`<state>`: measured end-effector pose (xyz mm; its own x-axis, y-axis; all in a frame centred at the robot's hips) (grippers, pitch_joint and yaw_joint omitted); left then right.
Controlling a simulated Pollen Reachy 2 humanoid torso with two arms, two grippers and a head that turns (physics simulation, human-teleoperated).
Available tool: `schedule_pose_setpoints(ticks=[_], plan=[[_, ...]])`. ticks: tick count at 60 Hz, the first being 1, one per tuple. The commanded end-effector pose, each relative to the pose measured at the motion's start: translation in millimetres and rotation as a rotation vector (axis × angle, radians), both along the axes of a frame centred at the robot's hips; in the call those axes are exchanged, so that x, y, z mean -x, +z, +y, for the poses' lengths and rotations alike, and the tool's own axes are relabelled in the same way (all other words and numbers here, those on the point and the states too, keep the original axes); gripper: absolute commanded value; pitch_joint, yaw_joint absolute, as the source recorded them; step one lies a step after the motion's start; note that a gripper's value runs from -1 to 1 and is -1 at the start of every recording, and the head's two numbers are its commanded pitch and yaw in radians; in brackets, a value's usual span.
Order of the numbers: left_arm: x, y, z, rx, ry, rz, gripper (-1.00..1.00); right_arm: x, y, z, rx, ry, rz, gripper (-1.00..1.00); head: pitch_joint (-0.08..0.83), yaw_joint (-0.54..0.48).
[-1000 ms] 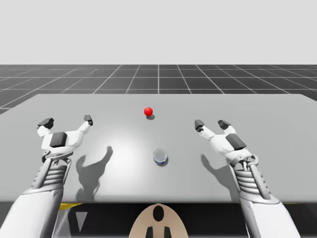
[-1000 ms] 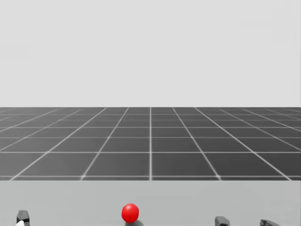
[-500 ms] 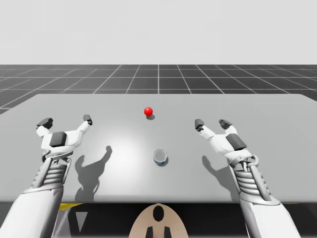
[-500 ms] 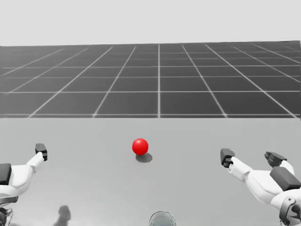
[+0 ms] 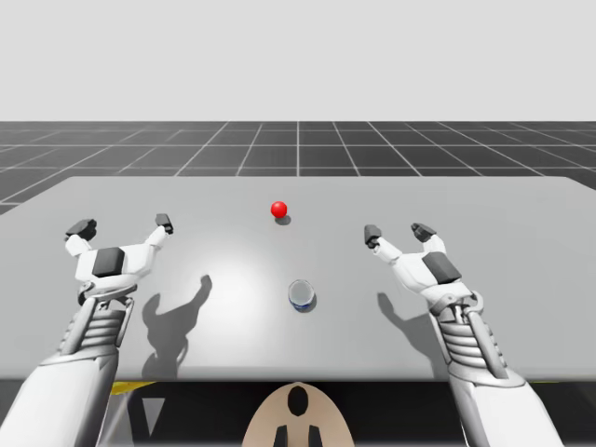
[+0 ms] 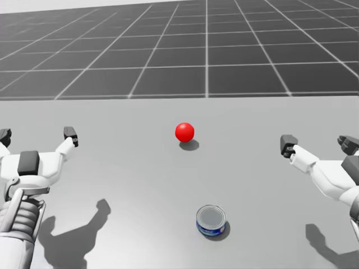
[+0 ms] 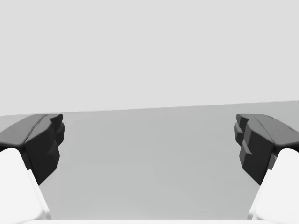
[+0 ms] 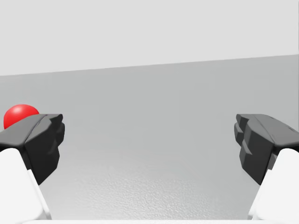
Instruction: Watch the red light. When it turns green, pick up the object.
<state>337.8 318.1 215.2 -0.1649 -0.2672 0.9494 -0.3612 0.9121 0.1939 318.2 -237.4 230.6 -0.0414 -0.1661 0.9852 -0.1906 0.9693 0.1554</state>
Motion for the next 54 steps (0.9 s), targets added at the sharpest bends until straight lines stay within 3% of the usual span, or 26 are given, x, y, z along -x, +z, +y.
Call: schedule_pose_setpoints(ticks=[1, 54], plan=[[1.7, 1.2, -1.6, -0.004, -0.011, -0.01, -1.0, 0.8, -0.3, 2.1, 0.003, 0.002, -0.004, -1.0, 0.442, 0.1], [4.3, 1.1, -5.6, -0.003, -0.029, -0.008, -1.0, 1.6, -0.3, 3.0, 0.015, 0.004, -0.014, -1.0, 0.437, 0.1]])
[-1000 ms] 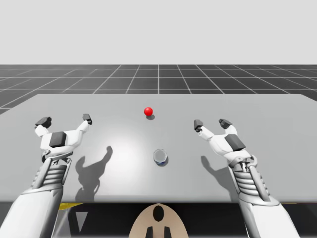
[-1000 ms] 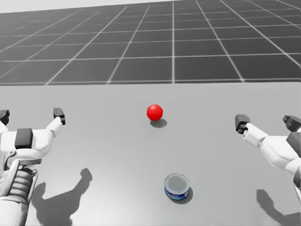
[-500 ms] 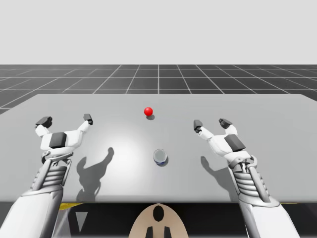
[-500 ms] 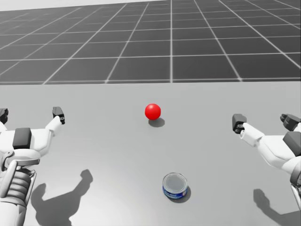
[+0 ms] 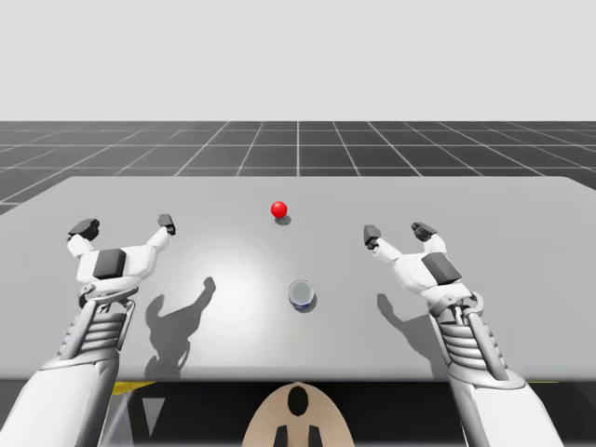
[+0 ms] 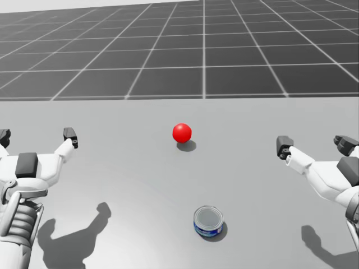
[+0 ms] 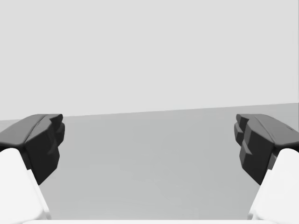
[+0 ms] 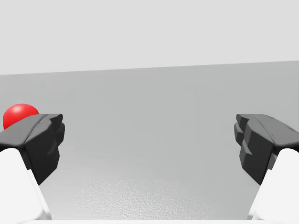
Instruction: Watch the red light. When it turns green, pick up the object.
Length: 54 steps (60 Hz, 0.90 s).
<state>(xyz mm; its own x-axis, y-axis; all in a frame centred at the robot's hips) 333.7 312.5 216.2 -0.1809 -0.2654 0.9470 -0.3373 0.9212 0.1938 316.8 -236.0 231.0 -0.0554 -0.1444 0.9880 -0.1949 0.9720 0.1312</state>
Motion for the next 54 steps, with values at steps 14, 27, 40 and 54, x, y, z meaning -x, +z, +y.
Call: schedule_pose_setpoints(ticks=[14, 27, 40, 54], plan=[[0.3, 0.4, 0.1, 0.001, 0.0, 0.0, -1.0, 0.2, -0.2, 1.5, -0.008, 0.0, -0.001, -1.0, 0.436, 0.09], [0.3, 0.4, 0.3, -0.001, 0.0, 0.0, -1.0, 0.2, -0.2, 1.3, -0.008, -0.001, -0.002, -1.0, 0.438, 0.09], [0.2, 0.1, 0.1, -0.002, 0.0, 0.0, -1.0, 0.2, -0.3, 1.0, -0.007, -0.001, -0.002, -1.0, 0.438, 0.09], [0.0, -0.3, -0.2, -0.004, 0.0, 0.001, -1.0, 0.1, -0.4, 0.8, -0.004, -0.002, -0.004, -1.0, 0.441, 0.09]])
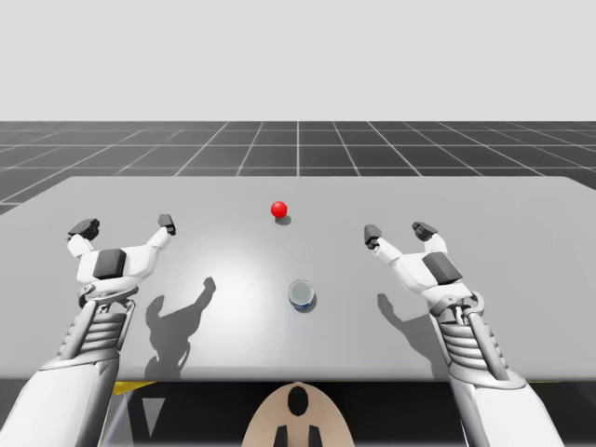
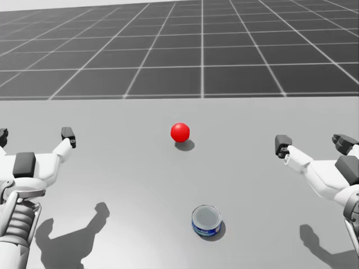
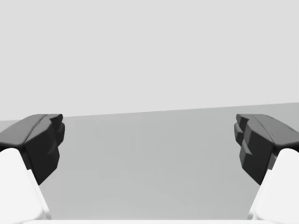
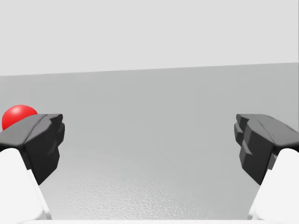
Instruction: Watch the red light. When it turns green, pick up the object.
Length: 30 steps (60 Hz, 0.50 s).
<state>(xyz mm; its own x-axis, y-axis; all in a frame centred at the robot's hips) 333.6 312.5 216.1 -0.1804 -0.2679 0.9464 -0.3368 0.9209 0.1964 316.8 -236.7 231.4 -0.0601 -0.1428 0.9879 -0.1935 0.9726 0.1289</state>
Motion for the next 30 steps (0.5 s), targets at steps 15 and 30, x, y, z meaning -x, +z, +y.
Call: schedule_pose_setpoints(ticks=[15, 30], plan=[[0.3, 0.0, -0.2, -0.001, 0.001, -0.001, -1.0, 0.3, -1.0, 1.8, -0.005, 0.001, 0.001, -1.0, 0.443, 0.09], [0.2, -0.3, -0.5, -0.002, 0.0, 0.0, -1.0, 0.4, -1.0, 1.9, -0.005, 0.001, 0.001, -1.0, 0.441, 0.09]])
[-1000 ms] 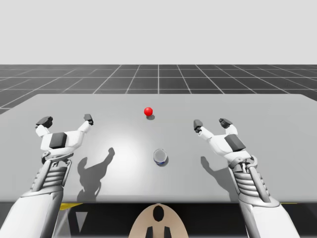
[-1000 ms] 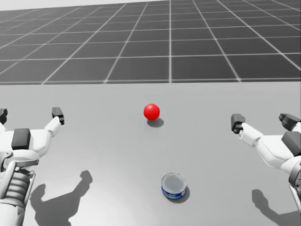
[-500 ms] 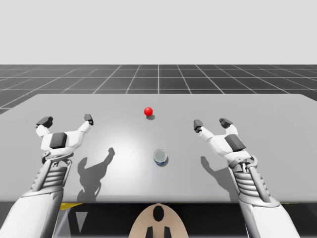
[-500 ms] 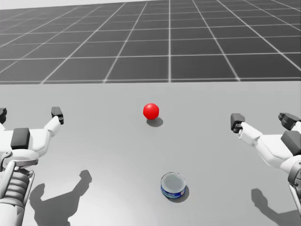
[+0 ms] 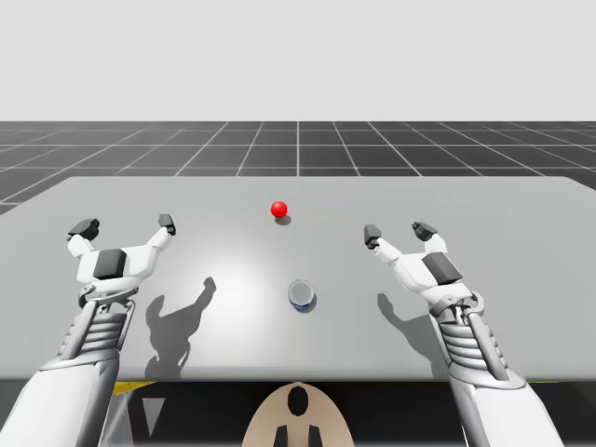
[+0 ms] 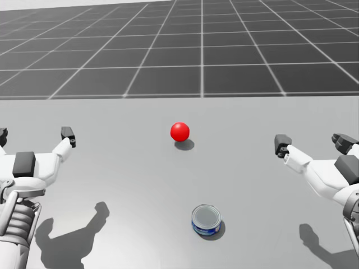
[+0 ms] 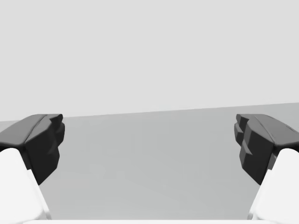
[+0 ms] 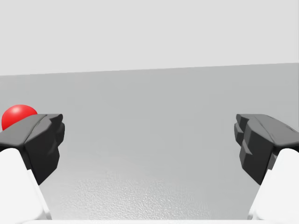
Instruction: Watch the red light. When it turns green, pick up the object.
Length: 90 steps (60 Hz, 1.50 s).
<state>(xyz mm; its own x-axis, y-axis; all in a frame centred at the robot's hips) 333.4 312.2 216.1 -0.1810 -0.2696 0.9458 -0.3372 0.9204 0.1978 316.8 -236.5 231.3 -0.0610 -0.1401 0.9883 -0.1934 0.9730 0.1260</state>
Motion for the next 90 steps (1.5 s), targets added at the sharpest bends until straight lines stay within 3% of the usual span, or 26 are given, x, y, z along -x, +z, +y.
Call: schedule_pose_setpoints(ticks=[1, 90], plan=[[0.0, -0.2, -0.1, -0.001, 0.0, 0.0, -1.0, 0.4, -0.8, 1.7, -0.007, 0.002, 0.001, -1.0, 0.442, 0.09], [-0.3, -1.3, -2.7, -0.015, -0.004, 0.004, -1.0, 0.8, -0.1, 1.9, 0.013, 0.01, -0.026, -1.0, 0.461, 0.08]])
